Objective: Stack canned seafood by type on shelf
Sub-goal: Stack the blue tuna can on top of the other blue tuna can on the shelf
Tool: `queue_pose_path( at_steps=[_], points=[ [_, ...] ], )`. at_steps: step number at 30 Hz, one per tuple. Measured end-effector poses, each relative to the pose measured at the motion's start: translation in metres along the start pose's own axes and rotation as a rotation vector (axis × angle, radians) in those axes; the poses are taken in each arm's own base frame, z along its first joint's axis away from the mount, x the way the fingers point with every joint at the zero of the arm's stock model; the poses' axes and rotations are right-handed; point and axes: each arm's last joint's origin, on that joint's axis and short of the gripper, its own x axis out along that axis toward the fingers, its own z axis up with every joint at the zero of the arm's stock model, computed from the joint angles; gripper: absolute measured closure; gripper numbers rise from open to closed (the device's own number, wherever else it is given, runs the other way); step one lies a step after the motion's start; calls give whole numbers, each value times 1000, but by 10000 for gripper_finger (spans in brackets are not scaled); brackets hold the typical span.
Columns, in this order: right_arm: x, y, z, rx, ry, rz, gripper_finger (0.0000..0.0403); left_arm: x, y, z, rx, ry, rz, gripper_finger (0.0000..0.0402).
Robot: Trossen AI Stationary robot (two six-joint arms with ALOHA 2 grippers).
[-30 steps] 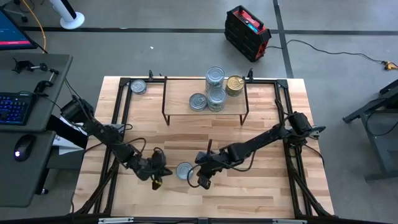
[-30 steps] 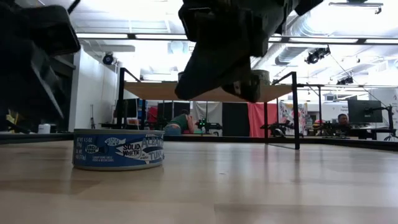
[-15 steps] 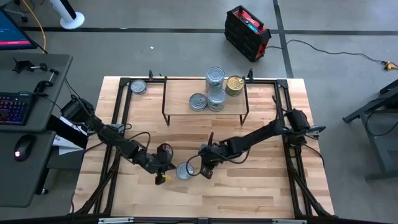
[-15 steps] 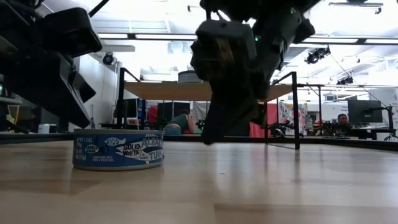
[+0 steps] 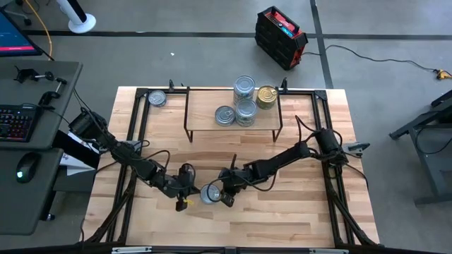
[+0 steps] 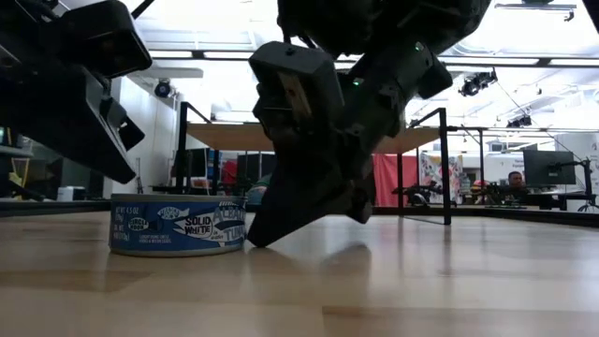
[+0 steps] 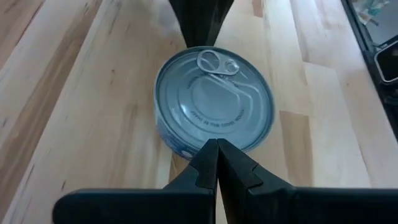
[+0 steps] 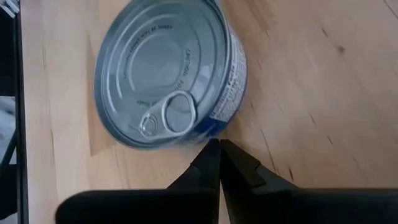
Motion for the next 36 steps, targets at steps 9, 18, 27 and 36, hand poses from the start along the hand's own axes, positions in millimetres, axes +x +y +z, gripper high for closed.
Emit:
queue_pose_path(
  at_steps=[9, 18, 27, 36],
  points=[
    [0, 1, 2, -1, -18, -13, 403, 13, -3, -7, -23, 0, -16, 401],
    [-3, 5, 4, 29, -11, 29, 403, 19, -6, -13, -31, 9, -20, 401],
    [-37, 28, 22, 55, -85, 135, 403, 21, -1, -18, -17, 35, 29, 401],
    [-37, 29, 25, 51, -125, 158, 403, 23, 4, -12, -46, -1, 53, 402]
  ],
)
